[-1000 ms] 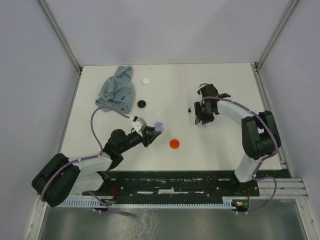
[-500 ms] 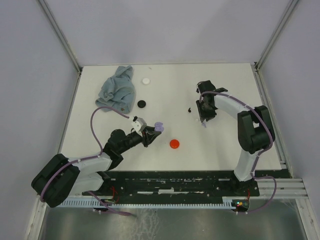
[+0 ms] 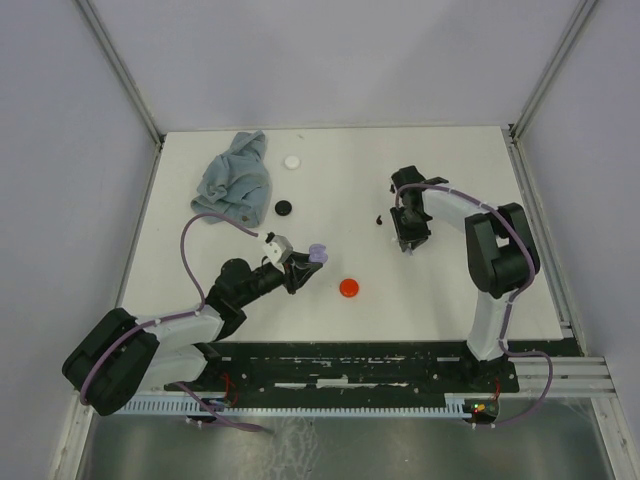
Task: Insert the wireless bluetooth earbuds into the charging case
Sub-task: Pick up the earbud from the center of the board.
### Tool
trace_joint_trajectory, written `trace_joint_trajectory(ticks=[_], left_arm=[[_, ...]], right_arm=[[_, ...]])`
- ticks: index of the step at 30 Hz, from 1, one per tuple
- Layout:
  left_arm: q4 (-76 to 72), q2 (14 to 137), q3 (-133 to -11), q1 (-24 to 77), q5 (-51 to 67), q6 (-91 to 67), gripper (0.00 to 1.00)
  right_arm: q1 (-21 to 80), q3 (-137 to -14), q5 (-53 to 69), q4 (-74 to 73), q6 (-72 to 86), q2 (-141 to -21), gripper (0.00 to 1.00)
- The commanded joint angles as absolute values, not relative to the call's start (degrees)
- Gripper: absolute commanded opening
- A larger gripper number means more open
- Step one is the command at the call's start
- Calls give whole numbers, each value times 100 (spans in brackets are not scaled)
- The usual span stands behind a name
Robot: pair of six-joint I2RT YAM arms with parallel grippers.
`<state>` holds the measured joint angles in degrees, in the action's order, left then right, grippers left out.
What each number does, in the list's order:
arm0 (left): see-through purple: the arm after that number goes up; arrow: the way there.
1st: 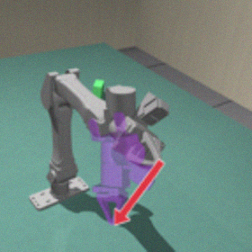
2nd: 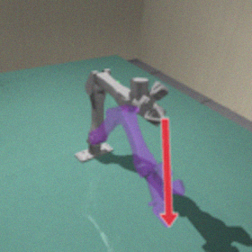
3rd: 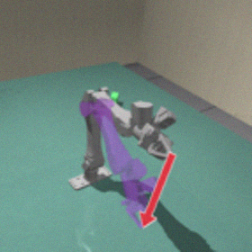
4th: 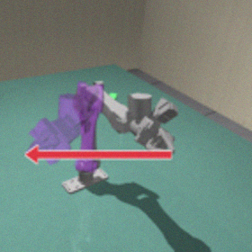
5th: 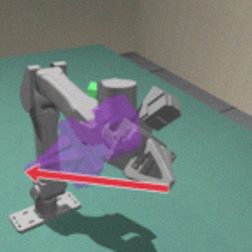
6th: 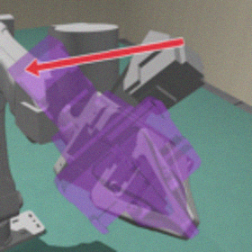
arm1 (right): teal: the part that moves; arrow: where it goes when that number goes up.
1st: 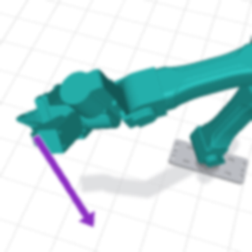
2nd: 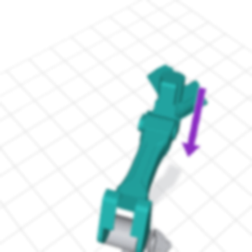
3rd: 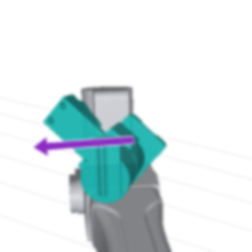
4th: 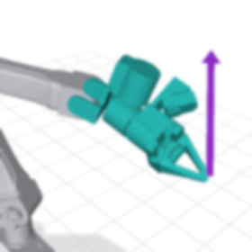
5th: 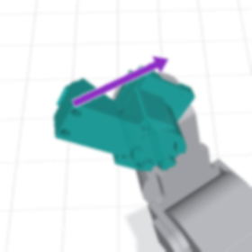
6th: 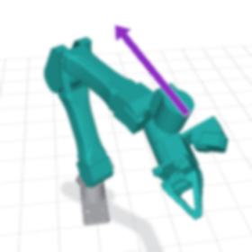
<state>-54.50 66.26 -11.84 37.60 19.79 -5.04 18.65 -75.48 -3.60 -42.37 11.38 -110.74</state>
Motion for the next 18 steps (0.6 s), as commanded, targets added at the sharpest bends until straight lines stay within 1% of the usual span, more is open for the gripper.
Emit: trace_joint_trajectory(ticks=[1,6,11,18], left_arm=[[-5669,6530,-1238,3733,2064,-307,3],[-5670,6521,-1237,3732,2074,-316,3],[-5707,6517,-1226,3727,2085,-328,3],[-6090,6344,-1083,3727,2148,-457,3]], right_arm=[[1890,-7789,-382,-4237,1083,-11194,36],[1894,-7796,-423,-4259,1072,-11291,31],[1913,-7683,-422,-4230,1072,-11082,20],[2079,-7379,-337,-4026,1174,-10127,17]])
